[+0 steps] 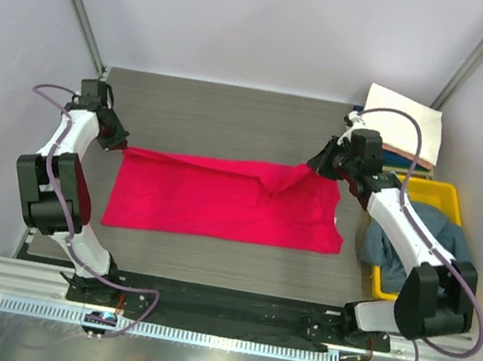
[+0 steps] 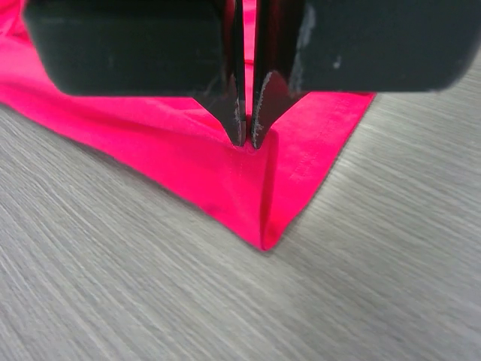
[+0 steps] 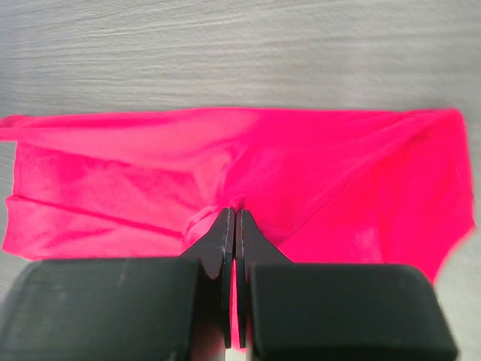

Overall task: Fold and stack the t-shirts
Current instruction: Fold the tshirt

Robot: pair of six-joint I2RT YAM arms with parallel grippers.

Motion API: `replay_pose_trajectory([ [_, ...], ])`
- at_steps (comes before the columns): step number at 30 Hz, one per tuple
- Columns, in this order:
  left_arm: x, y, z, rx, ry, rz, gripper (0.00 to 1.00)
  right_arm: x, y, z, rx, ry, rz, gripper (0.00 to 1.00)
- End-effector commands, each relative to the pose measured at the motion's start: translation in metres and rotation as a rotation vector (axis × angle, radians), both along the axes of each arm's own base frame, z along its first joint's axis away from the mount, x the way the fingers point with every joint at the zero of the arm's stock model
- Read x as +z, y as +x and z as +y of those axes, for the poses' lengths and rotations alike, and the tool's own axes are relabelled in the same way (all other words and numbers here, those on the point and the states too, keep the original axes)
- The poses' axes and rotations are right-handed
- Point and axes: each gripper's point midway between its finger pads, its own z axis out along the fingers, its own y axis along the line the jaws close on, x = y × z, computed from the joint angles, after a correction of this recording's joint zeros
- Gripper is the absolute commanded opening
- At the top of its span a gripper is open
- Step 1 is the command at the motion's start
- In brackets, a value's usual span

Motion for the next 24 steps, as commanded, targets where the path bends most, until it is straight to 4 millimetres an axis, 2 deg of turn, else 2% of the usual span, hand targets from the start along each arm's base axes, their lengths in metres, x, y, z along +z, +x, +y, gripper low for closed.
replay_pose_trajectory([
  [1, 0.017, 0.004, 0.006, -0.014, 0.015, -0.077, 0.0, 0.024, -0.015, -0.011, -0.055, 0.004, -0.067, 0.01],
  [8, 0.018, 0.002, 0.001, -0.027, -0.005, -0.092, 0.0, 0.016, -0.041, -0.022, -0.089, -0.001, -0.051, 0.01],
  [10, 0.017, -0.003, 0.0, -0.021, -0.008, -0.089, 0.0, 0.008, -0.049, -0.027, -0.109, 0.0, -0.039, 0.01],
  [11, 0.016, -0.005, 0.0, -0.017, -0.008, -0.085, 0.0, 0.001, -0.051, -0.03, -0.133, -0.004, -0.017, 0.01],
  [12, 0.015, -0.008, -0.001, -0.015, -0.008, -0.084, 0.0, 0.006, -0.055, -0.036, -0.178, 0.008, -0.038, 0.01],
  [13, 0.014, -0.011, 0.0, -0.009, -0.006, -0.08, 0.01, 0.003, -0.057, -0.045, -0.242, 0.009, -0.045, 0.01],
  [14, 0.013, -0.017, 0.002, 0.003, 0.014, -0.075, 0.01, -0.008, -0.065, -0.045, -0.277, 0.061, -0.032, 0.01],
  [15, 0.013, -0.019, 0.005, 0.013, 0.029, -0.077, 0.01, 0.0, -0.073, -0.046, -0.289, 0.1, -0.069, 0.01],
  [16, 0.014, -0.022, 0.007, 0.022, 0.043, -0.079, 0.02, -0.001, -0.078, -0.047, -0.305, 0.133, -0.075, 0.01],
  [17, 0.018, -0.025, 0.011, 0.046, 0.066, -0.087, 0.04, -0.018, -0.083, -0.058, -0.386, 0.137, -0.056, 0.04],
  [18, 0.019, -0.029, 0.019, 0.076, 0.095, -0.078, 0.09, -0.015, -0.089, -0.063, -0.415, 0.157, -0.077, 0.16],
  [19, 0.023, -0.032, 0.023, 0.107, 0.111, -0.085, 0.33, -0.019, -0.092, -0.066, -0.435, 0.159, -0.073, 0.53],
  [20, 0.031, -0.034, 0.028, 0.144, 0.128, -0.126, 0.59, -0.026, -0.095, -0.068, -0.446, 0.152, -0.064, 0.63],
  [21, 0.035, -0.035, 0.031, 0.162, 0.135, -0.154, 0.6, -0.027, -0.095, -0.07, -0.456, 0.144, -0.058, 0.68],
  [22, 0.04, -0.036, 0.031, 0.17, 0.143, -0.179, 0.72, -0.031, -0.096, -0.072, -0.466, 0.129, -0.046, 0.73],
  [24, 0.049, -0.038, 0.034, 0.187, 0.162, -0.211, 0.78, -0.029, -0.095, -0.073, -0.46, 0.108, -0.033, 0.74],
])
